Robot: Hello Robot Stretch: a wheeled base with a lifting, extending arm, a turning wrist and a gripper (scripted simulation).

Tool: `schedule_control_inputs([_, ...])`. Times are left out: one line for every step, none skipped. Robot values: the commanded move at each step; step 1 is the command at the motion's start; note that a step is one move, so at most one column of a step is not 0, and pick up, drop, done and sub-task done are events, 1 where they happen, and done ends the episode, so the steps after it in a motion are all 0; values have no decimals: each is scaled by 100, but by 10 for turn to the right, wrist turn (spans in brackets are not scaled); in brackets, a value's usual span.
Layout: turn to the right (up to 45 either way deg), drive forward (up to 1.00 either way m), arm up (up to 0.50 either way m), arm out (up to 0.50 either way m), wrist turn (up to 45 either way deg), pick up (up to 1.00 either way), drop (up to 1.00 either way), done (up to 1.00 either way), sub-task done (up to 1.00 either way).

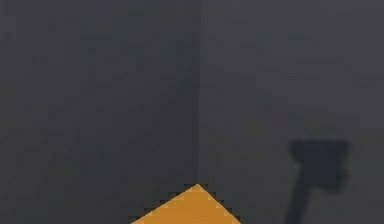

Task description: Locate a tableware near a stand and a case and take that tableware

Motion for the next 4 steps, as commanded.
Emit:
schedule_control_inputs([0, 0, 50, 0, 0, 0, 0, 0, 0])
schedule_control_inputs([0, 0, 0, 44, 0, 0, 0, 0, 0])
schedule_control_inputs([0, 0, 0, 0, 450, 0, 0, 0, 0])
schedule_control_inputs([0, 0, 0, 0, 450, 0, 0, 0, 0])
